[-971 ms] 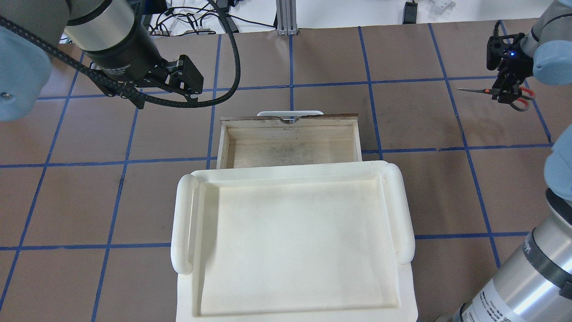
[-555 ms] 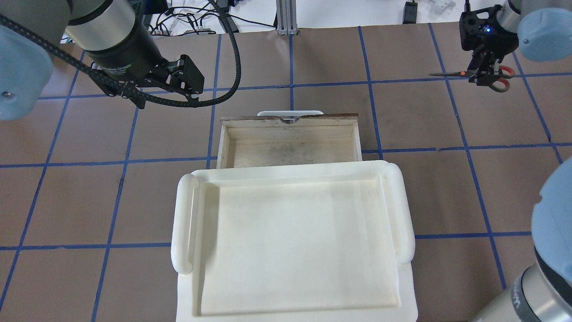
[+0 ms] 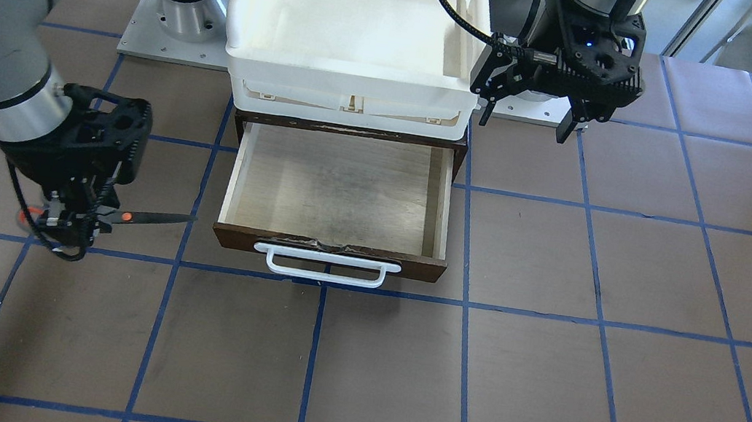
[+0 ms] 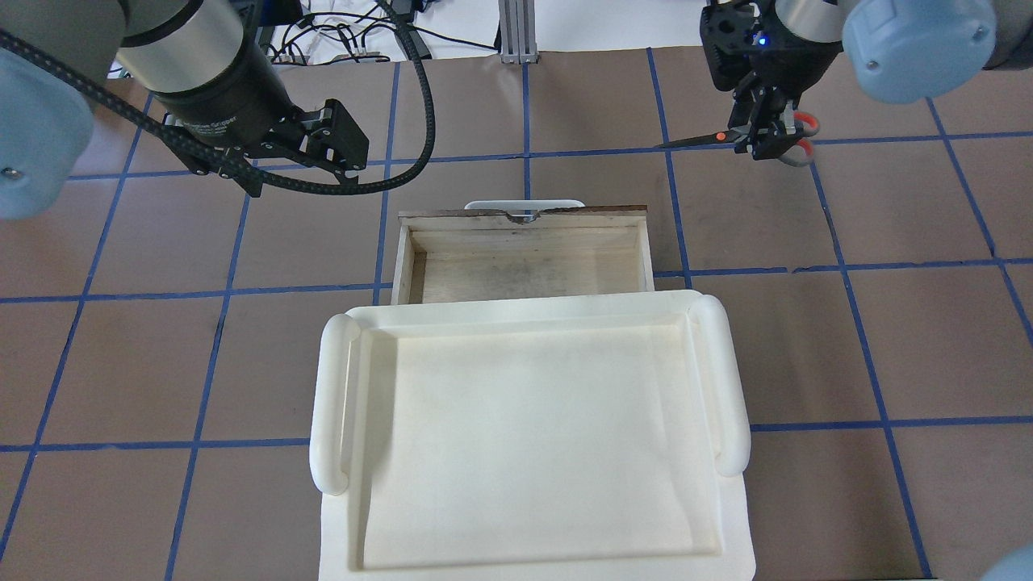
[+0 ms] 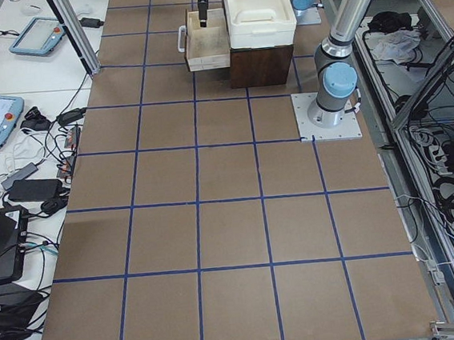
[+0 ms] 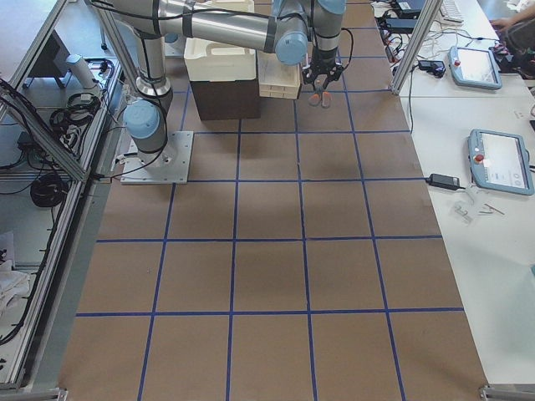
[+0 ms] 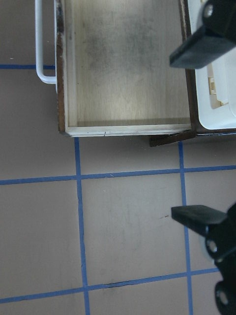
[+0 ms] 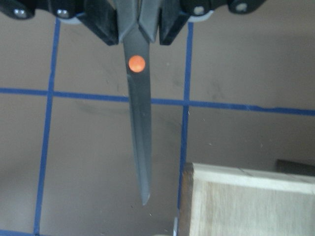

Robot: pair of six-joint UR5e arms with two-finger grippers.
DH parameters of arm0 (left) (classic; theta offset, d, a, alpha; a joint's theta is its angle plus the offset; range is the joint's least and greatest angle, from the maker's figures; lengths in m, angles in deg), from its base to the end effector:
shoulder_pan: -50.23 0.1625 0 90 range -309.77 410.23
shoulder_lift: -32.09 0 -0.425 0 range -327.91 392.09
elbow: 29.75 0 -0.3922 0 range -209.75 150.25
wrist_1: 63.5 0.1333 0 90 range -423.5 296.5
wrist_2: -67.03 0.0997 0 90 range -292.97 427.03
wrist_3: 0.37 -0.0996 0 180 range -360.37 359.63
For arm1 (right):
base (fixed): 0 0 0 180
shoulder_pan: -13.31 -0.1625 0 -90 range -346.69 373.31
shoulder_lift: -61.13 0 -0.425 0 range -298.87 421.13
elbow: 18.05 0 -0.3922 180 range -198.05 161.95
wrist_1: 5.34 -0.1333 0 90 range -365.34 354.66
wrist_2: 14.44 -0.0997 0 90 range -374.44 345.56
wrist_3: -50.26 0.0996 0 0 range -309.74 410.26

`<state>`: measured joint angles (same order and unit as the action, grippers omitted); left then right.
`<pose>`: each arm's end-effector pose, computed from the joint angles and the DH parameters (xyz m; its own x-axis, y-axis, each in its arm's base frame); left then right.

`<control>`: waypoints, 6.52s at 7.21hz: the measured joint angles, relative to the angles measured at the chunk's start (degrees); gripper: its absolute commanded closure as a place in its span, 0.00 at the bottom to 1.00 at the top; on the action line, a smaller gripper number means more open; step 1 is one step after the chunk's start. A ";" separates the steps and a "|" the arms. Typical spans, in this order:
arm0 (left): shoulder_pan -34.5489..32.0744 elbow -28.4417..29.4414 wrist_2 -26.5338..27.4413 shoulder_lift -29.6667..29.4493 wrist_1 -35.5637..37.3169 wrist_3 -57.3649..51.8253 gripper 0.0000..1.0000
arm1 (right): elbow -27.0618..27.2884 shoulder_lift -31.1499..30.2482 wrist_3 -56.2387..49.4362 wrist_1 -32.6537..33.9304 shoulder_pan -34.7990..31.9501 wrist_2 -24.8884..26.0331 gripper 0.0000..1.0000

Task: Put scissors in drawer and close it
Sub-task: 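Lift the scissors with the right gripper and carry them over the drawer, then lower the scissors into the open drawer and open the right gripper, then raise the right gripper out of the drawer and draw it back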

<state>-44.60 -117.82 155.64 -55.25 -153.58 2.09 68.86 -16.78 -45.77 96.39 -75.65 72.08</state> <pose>-0.1755 -0.4653 0.5270 -0.9987 0.0434 0.0275 0.0411 0.9961 -0.0775 0.1288 -0.5831 0.4222 0.0868 -0.9948 0.0537 -0.9944 -0.0898 -0.0553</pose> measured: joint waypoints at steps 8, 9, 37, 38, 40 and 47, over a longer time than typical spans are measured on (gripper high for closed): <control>0.03 0.00 0.31 0.86 0.08 -0.05 0.00 | 8.84 -3.07 24.24 6.28 -20.97 0.66 1.00; 0.04 0.00 0.30 0.85 0.08 -0.05 0.00 | 8.97 -2.75 25.72 7.21 -21.73 0.66 1.00; 0.09 0.09 0.33 0.96 0.00 -0.06 0.00 | -5.59 -1.17 29.21 -5.53 -14.22 1.40 0.01; 0.09 0.09 0.40 0.95 0.00 -0.08 0.00 | -6.13 -3.25 29.06 -8.78 -11.10 0.90 0.01; 0.09 0.09 0.94 0.91 0.00 -0.14 0.00 | -6.33 -6.00 32.80 -10.97 -6.23 0.27 0.01; 1.31 1.63 4.40 -1.79 0.45 0.49 0.00 | -0.77 -11.91 81.23 -10.52 -3.78 0.18 0.00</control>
<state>-43.30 -116.19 160.04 -57.05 -153.13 2.58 68.09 -28.68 35.46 85.87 -79.43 72.26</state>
